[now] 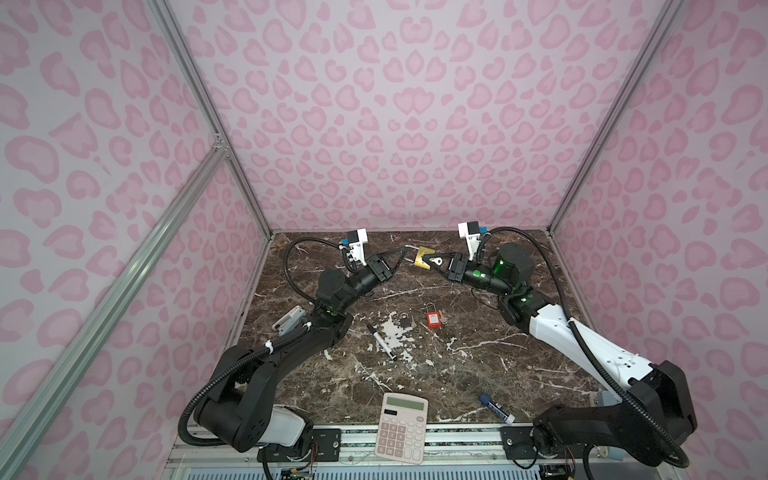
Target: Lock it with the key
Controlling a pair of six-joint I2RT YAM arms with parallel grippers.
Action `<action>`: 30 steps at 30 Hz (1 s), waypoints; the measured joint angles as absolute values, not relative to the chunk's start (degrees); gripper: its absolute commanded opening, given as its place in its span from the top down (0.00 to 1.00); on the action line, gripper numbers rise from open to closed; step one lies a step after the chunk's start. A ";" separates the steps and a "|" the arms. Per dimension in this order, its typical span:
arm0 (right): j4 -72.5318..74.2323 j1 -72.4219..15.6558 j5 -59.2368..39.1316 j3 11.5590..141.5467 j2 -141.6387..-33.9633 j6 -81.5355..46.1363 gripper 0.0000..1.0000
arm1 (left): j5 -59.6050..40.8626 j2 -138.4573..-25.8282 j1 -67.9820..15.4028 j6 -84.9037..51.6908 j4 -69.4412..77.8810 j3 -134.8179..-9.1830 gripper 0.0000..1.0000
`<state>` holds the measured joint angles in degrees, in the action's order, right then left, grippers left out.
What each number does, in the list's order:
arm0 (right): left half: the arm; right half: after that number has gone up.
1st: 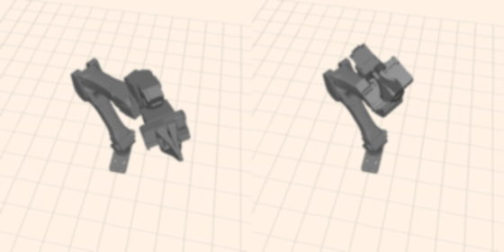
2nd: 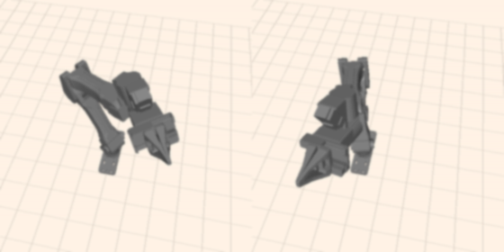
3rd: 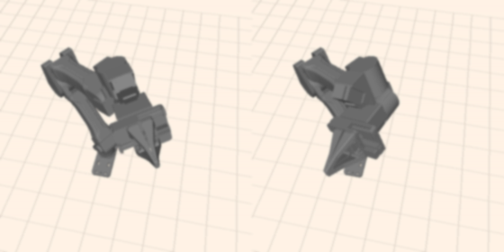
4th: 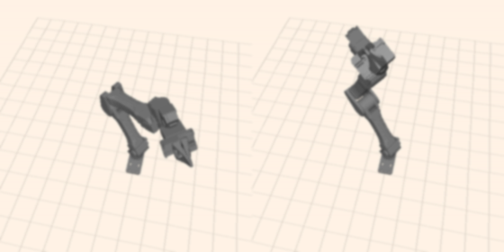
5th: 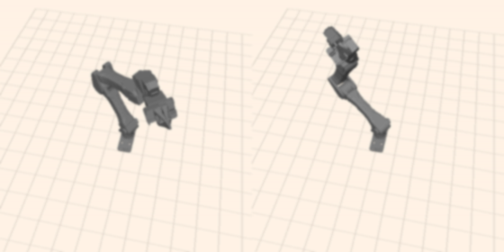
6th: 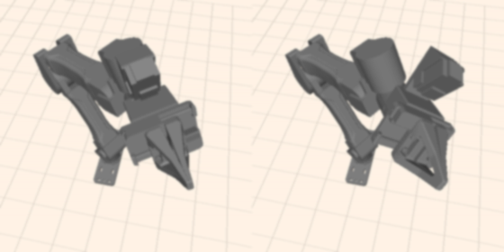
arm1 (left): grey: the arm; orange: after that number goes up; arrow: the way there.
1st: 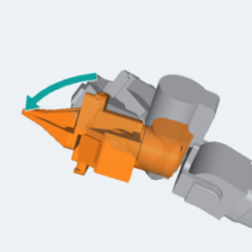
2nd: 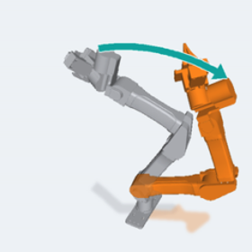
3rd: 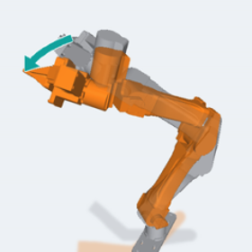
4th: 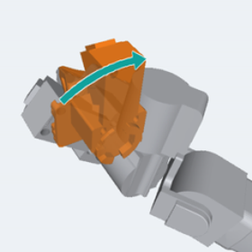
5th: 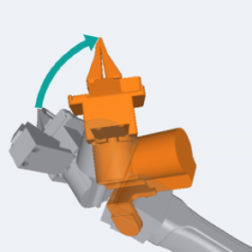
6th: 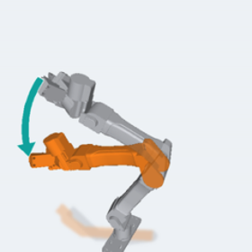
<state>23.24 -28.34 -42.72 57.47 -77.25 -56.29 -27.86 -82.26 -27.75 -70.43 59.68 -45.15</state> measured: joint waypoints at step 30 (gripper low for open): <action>26.35 -30.11 -41.60 62.08 -83.11 -57.98 1.00 | -20.93 -81.89 -28.12 -70.32 59.59 -45.54 0.96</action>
